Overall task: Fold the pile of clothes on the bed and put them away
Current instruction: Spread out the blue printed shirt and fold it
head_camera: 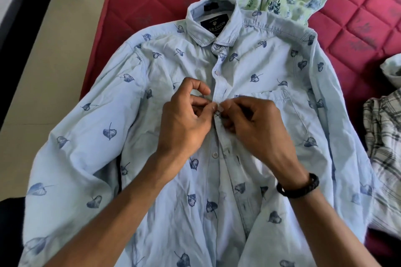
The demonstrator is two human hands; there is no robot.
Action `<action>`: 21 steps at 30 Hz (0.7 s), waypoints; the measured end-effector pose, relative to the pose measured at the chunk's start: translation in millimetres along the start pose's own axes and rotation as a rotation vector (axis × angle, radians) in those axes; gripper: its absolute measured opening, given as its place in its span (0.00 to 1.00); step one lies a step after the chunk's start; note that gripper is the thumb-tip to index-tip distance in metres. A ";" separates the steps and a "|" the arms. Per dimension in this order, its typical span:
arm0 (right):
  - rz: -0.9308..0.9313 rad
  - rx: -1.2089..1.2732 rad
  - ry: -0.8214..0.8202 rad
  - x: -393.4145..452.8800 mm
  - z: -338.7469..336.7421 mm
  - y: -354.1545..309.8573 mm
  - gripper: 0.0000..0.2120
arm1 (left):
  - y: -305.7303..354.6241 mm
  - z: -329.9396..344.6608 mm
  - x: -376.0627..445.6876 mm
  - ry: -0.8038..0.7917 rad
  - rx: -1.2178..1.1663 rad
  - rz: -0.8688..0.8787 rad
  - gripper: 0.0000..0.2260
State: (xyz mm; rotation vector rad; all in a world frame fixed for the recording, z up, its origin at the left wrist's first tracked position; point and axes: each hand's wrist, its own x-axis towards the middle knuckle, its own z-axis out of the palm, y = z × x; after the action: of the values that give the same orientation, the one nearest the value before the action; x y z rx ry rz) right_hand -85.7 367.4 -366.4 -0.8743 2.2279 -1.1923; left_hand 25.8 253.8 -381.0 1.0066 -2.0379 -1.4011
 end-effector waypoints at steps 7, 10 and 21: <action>-0.047 -0.225 0.047 -37.9 -27.5 -24.6 0.10 | 17.8 -25.9 -33.6 -0.175 0.417 0.206 0.02; -0.038 -0.349 0.044 -83.6 -10.0 -11.6 0.15 | 11.1 -15.3 -75.6 -0.237 0.496 0.195 0.05; -0.032 -0.265 0.156 -96.0 3.5 15.6 0.06 | 6.3 7.7 -98.7 -0.008 0.554 0.191 0.04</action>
State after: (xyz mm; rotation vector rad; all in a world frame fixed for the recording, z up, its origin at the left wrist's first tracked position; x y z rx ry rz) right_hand -22.0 440.9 -371.8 -0.9486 2.5499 -1.0240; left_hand 79.8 336.9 -375.4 0.9745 -2.5175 -0.7539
